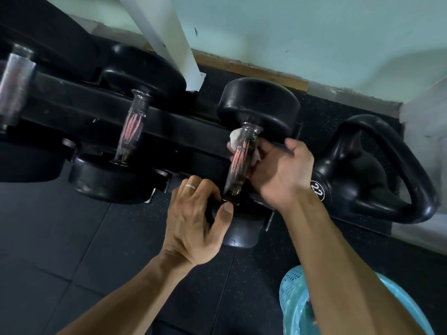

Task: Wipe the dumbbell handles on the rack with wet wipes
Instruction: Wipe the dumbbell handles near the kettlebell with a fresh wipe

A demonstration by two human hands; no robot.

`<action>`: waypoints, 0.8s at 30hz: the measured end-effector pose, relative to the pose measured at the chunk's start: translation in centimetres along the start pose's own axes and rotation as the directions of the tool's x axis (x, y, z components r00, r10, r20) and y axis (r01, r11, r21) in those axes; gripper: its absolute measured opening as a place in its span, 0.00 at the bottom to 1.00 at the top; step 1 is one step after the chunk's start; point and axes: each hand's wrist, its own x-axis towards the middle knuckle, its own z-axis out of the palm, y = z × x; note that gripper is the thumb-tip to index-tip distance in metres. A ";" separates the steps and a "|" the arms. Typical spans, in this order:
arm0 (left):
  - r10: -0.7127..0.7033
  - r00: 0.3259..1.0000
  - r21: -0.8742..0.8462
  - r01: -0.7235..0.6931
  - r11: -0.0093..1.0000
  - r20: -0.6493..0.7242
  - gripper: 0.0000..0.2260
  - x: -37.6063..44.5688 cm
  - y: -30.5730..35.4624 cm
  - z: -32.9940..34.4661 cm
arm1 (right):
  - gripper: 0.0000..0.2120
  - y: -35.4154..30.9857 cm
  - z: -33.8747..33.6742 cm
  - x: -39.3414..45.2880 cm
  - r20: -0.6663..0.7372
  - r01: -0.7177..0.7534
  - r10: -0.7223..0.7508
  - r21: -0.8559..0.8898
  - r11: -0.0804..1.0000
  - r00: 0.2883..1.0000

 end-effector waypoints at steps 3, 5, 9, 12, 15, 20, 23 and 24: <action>0.001 1.000 0.006 -0.001 1.000 0.000 0.21 0.0 0.1 0.0 | 0.38 1.1 -0.5 -0.8 0.033 -0.055 0.064 -0.220 0.974 0.997; 0.001 1.000 0.012 -0.001 1.000 -0.003 0.20 -0.1 0.1 0.0 | 0.39 1.1 -0.9 -1.7 0.018 -0.141 0.163 -0.419 0.897 0.986; 0.010 1.000 0.008 -0.010 1.000 -0.012 0.27 0.0 0.1 0.0 | 0.36 -0.4 0.2 -0.4 -0.004 -0.081 0.084 -0.320 0.944 0.996; 0.008 1.000 0.009 -0.008 1.000 -0.012 0.28 0.0 0.0 0.1 | 0.33 -0.2 0.2 0.2 0.044 -0.050 0.056 -0.133 0.990 0.997; 0.015 1.000 0.008 -0.014 1.000 -0.013 0.28 0.0 0.2 0.0 | 0.32 0.5 -0.4 -1.4 0.040 -0.160 0.182 -0.315 0.935 0.983; 0.011 1.000 0.002 -0.011 1.000 -0.015 0.27 0.0 0.3 0.0 | 0.31 -0.8 0.5 0.2 0.012 -0.152 0.163 -0.313 0.938 0.986; 0.003 1.000 0.002 -0.003 1.000 -0.016 0.28 0.0 0.3 -0.1 | 0.24 -0.2 1.0 -0.3 0.108 -0.054 0.085 -0.262 0.964 0.991; 0.006 1.000 -0.005 -0.006 1.000 -0.015 0.29 0.0 0.3 -0.1 | 0.21 0.1 0.8 -1.2 0.142 -0.055 0.107 -0.332 0.942 0.984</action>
